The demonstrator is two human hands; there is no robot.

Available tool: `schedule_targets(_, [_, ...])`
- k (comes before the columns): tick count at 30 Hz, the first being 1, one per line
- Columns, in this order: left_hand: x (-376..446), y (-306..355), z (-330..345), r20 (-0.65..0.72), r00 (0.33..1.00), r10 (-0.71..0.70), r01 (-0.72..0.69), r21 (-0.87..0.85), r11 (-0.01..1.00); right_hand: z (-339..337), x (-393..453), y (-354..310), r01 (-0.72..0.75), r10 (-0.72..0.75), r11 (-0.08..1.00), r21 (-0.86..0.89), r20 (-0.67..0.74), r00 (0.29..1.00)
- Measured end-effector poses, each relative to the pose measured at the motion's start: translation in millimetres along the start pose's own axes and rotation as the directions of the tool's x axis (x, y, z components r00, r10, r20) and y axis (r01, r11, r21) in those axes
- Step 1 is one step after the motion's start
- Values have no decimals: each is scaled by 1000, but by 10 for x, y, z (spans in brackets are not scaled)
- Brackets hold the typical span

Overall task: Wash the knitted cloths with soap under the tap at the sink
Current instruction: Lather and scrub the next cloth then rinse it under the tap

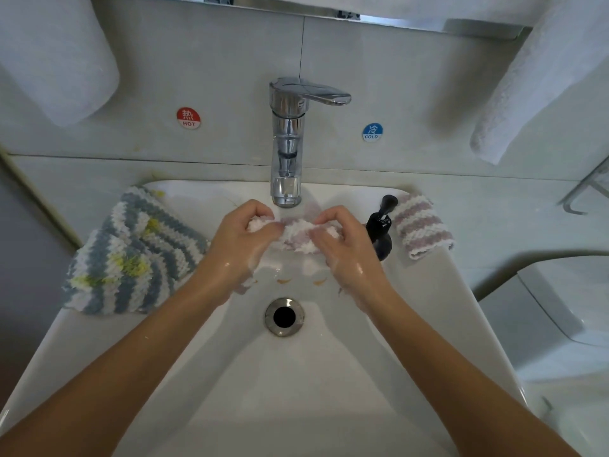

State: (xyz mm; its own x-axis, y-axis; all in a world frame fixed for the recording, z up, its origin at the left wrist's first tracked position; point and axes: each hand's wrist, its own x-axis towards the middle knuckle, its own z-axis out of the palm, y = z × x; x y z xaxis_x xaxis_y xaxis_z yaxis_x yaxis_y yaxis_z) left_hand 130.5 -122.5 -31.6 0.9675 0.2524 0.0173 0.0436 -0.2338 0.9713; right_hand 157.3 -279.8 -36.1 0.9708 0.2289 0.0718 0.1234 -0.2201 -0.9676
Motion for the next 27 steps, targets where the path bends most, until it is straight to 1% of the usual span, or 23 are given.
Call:
schedule_targets(2, [-76,9,85,-82,985,150,-148,35,988,90,-39,-12,65,-64,998,16,-43,997])
schedule_targets(4, [-221,42,211,-115,960,256,-256,17,967,174,-49,-75,36,-25,993,112,-93,995])
schedule_targets(5, [-295,63,291,-127,953,276,-278,1,961,220,-45,-101,3,17,985,173,-116,993])
schedule_targets(6, [-342,76,372,-151,949,278,-283,-16,959,275,-41,-105,-26,60,972,233,-140,988])
schedule_targets(7, [-350,97,437,-199,945,259,-270,-30,962,332,-63,-101,-34,77,966,256,-158,984])
schedule_targets(8, [-311,106,464,-261,938,228,-242,-19,970,398,-105,-84,-14,60,969,245,-182,981])
schedule_targets(10, [-183,106,458,-355,914,194,-196,32,980,508,-184,1,73,-36,983,171,-210,977])
schedule_targets(11, [-156,90,455,-379,906,189,-190,34,981,521,-182,36,77,-55,992,101,-206,977])
schedule_targets(12, [-193,72,465,-379,906,186,-192,23,981,518,-142,92,47,-45,999,7,-190,981])
schedule_targets(13, [-263,51,495,-351,916,196,-198,30,980,497,-82,94,6,-12,999,-34,-183,983])
schedule_targets(15, [-360,9,585,-264,944,198,-183,81,980,450,15,108,-58,65,997,43,-182,981])
schedule_targets(16, [-367,14,607,-232,958,167,-139,133,981,449,-5,96,-70,78,996,62,-147,986])
schedule_targets(17, [-315,48,591,-238,964,115,-93,104,990,449,-40,72,-59,66,996,66,-120,990])
schedule_targets(18, [-210,48,567,-272,959,80,-63,73,995,457,-106,76,-45,54,996,80,-113,992])
schedule_targets(19, [-99,24,550,-308,948,76,-69,34,997,470,-158,76,-32,38,998,52,-115,993])
schedule_targets(20, [-59,11,542,-333,938,99,-96,25,995,485,-190,101,-42,56,992,117,-125,991])
schedule_targets(21, [-105,0,538,-349,931,111,-113,15,994,476,-176,122,-43,57,994,103,-128,990])
schedule_targets(22, [-216,-8,564,-326,934,147,-148,23,989,451,-138,60,-143,168,968,204,-110,980])
schedule_targets(24, [-428,-16,633,-213,952,218,-213,44,976,384,-27,101,-153,183,971,186,-159,970])
schedule_targets(26, [-390,6,611,-176,951,254,-251,36,967,377,-66,49,-58,87,984,166,-173,981])
schedule_targets(27, [-289,4,584,-200,949,246,-241,50,969,401,-119,45,-29,63,983,179,-189,980])
